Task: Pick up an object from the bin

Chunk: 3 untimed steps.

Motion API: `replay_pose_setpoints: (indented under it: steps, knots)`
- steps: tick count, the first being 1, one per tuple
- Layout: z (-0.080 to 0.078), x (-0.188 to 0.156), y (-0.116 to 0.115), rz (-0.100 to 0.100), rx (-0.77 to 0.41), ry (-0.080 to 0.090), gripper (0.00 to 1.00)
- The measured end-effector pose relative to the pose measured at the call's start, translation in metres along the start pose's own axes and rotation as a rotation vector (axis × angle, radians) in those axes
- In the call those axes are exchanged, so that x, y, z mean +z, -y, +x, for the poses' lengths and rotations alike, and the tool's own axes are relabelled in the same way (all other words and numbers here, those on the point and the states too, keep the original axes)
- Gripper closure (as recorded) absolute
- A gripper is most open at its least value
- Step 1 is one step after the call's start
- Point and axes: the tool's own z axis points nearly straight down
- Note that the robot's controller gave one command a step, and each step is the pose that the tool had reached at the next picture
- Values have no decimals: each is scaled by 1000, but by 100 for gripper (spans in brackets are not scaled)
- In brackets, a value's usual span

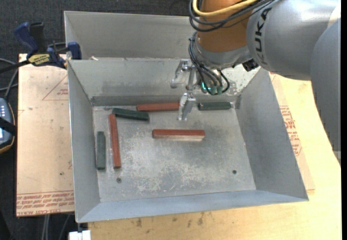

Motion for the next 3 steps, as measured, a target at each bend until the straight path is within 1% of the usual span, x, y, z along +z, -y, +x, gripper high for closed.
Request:
replay_pose_setpoints:
  steps: [1, 2, 3]
  knots:
    - [-2, -5, 0, -1, 1, 9, 0]
    - [27, 81, 26, 0, -10, 11, 0]
    - [35, 101, 31, 0, -38, 3, 0]
